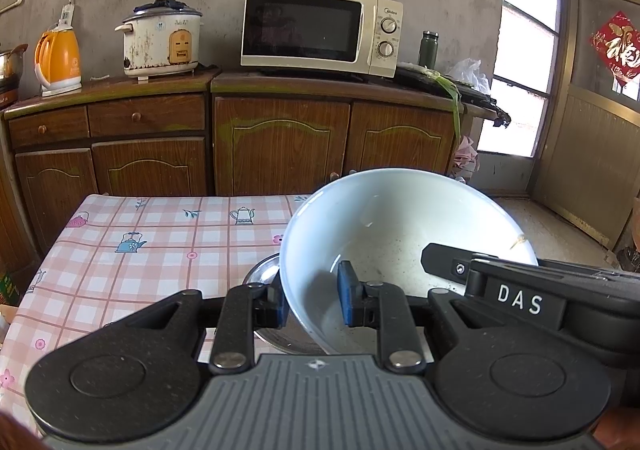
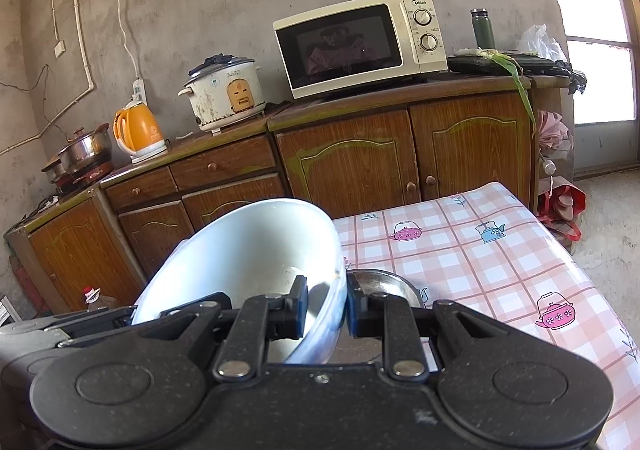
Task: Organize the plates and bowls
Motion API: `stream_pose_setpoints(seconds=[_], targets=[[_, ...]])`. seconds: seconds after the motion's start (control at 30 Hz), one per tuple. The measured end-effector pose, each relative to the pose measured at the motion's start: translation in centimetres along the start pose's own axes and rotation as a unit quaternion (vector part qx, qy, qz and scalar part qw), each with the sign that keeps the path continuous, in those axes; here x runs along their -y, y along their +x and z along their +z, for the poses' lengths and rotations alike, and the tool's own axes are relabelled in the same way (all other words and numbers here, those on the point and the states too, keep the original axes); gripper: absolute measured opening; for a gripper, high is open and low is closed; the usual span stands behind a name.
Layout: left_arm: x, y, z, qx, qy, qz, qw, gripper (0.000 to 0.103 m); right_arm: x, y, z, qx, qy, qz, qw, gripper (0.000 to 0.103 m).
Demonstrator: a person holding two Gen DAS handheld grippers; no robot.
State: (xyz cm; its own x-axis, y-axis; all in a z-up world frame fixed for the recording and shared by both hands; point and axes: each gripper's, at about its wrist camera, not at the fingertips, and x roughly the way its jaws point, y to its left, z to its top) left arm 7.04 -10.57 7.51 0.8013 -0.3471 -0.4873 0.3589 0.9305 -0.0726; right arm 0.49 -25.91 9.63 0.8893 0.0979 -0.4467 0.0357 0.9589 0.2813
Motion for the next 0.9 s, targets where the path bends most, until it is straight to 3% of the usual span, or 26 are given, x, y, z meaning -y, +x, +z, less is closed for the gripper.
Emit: stream_pose_setpoints(seconds=[0.9], targets=[[0.1,0.2,-1.2,-0.017,0.000,-0.004,0.9998,0.023,0.6,0.2,-1.2,-0.014,0.008,-0.004,1.000,0.026]])
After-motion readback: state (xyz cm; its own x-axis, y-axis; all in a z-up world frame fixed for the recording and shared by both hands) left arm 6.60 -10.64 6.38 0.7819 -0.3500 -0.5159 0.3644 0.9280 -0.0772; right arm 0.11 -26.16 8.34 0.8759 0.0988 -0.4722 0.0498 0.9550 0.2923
